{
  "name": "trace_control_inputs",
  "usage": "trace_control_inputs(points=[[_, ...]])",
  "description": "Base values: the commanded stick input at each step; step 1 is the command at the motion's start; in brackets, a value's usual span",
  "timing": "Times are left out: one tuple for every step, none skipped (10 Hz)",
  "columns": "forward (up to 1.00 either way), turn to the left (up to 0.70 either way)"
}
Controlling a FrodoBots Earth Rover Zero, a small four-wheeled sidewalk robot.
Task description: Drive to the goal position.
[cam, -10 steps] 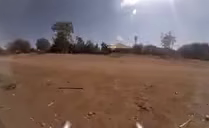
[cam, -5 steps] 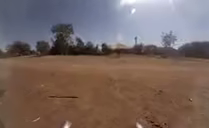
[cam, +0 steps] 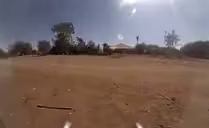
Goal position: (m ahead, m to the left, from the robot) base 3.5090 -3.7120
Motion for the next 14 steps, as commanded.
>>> trace_control_inputs(points=[[0.70,0.00],[0.70,0.00],[0.70,0.00],[0.70,0.00],[0.70,0.00],[0.70,0.00],[0.70,0.00],[0.70,0.00],[0.70,0.00],[0.70,0.00],[0.70,0.00],[0.70,0.00],[0.70,0.00],[0.70,0.00]])
